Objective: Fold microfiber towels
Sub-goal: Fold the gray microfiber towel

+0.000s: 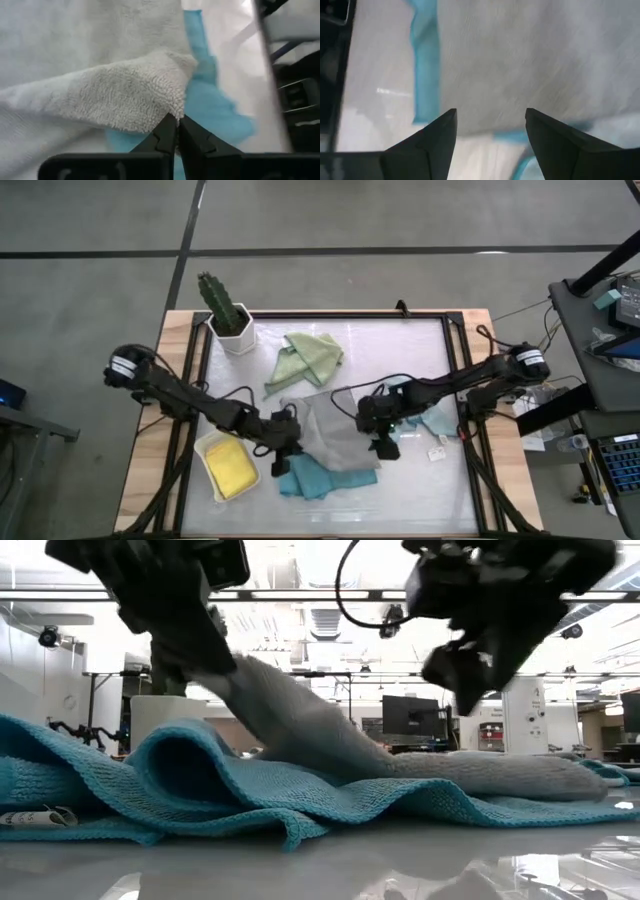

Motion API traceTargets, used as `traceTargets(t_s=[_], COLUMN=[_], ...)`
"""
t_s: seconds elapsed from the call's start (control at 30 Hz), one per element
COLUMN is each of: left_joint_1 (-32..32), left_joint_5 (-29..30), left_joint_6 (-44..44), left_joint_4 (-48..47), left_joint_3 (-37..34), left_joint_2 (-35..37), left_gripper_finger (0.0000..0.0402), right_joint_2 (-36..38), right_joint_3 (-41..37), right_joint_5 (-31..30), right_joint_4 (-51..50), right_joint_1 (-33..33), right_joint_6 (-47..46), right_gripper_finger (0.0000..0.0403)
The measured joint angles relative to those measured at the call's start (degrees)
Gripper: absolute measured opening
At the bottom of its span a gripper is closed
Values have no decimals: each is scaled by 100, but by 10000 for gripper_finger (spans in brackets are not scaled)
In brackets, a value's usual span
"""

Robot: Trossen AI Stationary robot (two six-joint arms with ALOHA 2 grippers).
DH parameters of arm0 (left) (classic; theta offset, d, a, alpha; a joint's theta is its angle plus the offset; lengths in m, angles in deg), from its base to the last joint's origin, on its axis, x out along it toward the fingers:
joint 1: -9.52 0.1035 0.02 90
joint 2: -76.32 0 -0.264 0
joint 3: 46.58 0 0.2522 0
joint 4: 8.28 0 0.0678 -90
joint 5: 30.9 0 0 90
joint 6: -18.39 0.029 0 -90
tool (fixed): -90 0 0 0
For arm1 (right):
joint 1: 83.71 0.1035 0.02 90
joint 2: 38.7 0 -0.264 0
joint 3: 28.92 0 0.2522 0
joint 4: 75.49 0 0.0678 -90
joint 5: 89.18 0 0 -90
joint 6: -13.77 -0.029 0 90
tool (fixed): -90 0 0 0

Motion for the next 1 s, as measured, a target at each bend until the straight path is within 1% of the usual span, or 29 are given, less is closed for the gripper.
traceTargets(t_s=[0.1, 0.2, 0.27, 0.3, 0.4, 0.57, 0.77, 0.87, 1.0], left_joint_1=[-82, -174, -202, -210, -234, -262, -265, -265, -265], left_joint_5=[-139, -185, -83, 16, 358, 482, 499, 502, 502], left_joint_6=[-593, -1068, -1466, -1654, -2091, -2215, -2181, -2119, -2082], left_joint_4=[-64, -37, -46, -30, -49, -22, -19, 7, 138], left_joint_3=[-7, -4, -4, -4, -9, -7, -7, -7, -7], left_joint_2=[163, 188, 188, 177, 153, 172, 177, 177, 177], left_gripper_finger=[1, 1, 0, 0, 0, 0, 0, 0, 0], right_joint_2=[35, -43, -164, -245, -431, -682, -693, -687, -809], right_joint_3=[-33, -66, -83, -95, -96, -98, -118, -118, -120], right_joint_5=[2, -19, -21, -115, -707, -1350, -2611, -2768, -2770], right_joint_4=[-263, -10, 252, 362, 565, 567, 533, 531, 532], right_joint_1=[314, 650, 783, 830, 966, 1321, 1853, 1990, 2083], right_joint_6=[-142, -300, -409, -442, -480, -670, -1069, -1132, -1271], right_gripper_finger=[224, 224, 224, 224, 223, 223, 223, 216, 190])
